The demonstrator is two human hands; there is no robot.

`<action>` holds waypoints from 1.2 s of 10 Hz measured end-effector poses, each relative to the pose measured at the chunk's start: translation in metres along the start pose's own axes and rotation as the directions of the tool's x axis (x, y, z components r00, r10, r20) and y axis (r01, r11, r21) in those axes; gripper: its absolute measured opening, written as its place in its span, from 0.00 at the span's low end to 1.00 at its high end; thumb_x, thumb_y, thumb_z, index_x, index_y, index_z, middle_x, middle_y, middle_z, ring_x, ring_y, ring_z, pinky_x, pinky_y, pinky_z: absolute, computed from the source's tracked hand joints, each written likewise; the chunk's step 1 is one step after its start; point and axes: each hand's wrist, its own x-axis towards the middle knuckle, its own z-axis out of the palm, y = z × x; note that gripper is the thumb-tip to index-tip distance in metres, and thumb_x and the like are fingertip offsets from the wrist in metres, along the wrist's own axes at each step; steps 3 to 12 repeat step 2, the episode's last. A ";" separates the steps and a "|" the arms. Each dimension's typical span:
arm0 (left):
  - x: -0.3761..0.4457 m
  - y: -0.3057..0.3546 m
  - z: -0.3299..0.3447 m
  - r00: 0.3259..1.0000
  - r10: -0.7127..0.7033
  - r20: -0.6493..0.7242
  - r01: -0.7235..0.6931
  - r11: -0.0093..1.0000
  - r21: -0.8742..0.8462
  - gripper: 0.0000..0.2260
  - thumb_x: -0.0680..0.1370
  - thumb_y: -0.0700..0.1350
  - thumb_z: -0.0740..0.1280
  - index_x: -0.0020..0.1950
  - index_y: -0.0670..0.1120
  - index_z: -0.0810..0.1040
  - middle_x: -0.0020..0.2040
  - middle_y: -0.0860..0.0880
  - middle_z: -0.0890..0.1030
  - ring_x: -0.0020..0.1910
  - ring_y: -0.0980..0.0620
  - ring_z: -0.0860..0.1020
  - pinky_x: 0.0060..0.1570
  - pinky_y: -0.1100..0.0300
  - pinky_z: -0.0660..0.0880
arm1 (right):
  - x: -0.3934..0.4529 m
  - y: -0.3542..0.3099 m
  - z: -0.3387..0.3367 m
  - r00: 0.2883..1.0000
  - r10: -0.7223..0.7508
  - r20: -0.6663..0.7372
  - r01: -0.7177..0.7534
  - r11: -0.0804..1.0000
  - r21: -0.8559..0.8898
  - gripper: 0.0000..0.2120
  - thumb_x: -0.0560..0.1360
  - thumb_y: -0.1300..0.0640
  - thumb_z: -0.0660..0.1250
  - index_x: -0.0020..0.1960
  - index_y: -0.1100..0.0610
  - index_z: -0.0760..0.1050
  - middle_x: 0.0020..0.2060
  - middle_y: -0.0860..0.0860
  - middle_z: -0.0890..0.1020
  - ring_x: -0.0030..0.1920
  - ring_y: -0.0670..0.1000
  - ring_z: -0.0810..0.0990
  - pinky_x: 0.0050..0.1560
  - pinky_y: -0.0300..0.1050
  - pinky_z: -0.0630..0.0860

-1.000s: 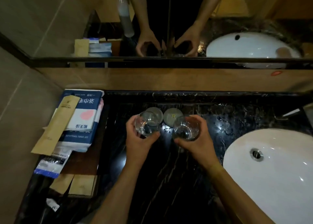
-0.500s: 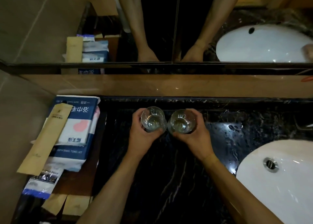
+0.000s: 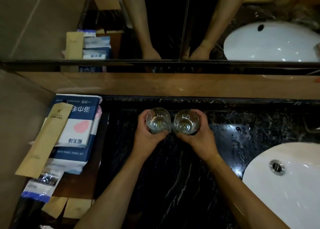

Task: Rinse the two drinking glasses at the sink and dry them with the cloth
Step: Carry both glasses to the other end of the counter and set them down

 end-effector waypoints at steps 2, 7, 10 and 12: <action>-0.011 0.000 -0.004 0.995 -0.100 0.008 0.101 0.994 -0.041 0.44 0.67 0.38 0.81 0.76 0.58 0.62 0.66 0.59 0.74 0.66 0.63 0.74 0.60 0.71 0.70 | -0.008 -0.009 -0.001 0.999 0.047 0.014 -0.047 0.999 -0.003 0.49 0.63 0.60 0.83 0.74 0.43 0.59 0.53 0.33 0.75 0.50 0.35 0.77 0.52 0.29 0.73; -0.011 0.000 -0.004 0.995 -0.100 0.008 0.101 0.994 -0.041 0.44 0.67 0.38 0.81 0.76 0.58 0.62 0.66 0.59 0.74 0.66 0.63 0.74 0.60 0.71 0.70 | -0.008 -0.009 -0.001 0.999 0.047 0.014 -0.047 0.999 -0.003 0.49 0.63 0.60 0.83 0.74 0.43 0.59 0.53 0.33 0.75 0.50 0.35 0.77 0.52 0.29 0.73; -0.011 0.000 -0.004 0.995 -0.100 0.008 0.101 0.994 -0.041 0.44 0.67 0.38 0.81 0.76 0.58 0.62 0.66 0.59 0.74 0.66 0.63 0.74 0.60 0.71 0.70 | -0.008 -0.009 -0.001 0.999 0.047 0.014 -0.047 0.999 -0.003 0.49 0.63 0.60 0.83 0.74 0.43 0.59 0.53 0.33 0.75 0.50 0.35 0.77 0.52 0.29 0.73; -0.011 0.000 -0.004 0.995 -0.100 0.008 0.101 0.994 -0.041 0.44 0.67 0.38 0.81 0.76 0.58 0.62 0.66 0.59 0.74 0.66 0.63 0.74 0.60 0.71 0.70 | -0.008 -0.009 -0.001 0.999 0.047 0.014 -0.047 0.999 -0.003 0.49 0.63 0.60 0.83 0.74 0.43 0.59 0.53 0.33 0.75 0.50 0.35 0.77 0.52 0.29 0.73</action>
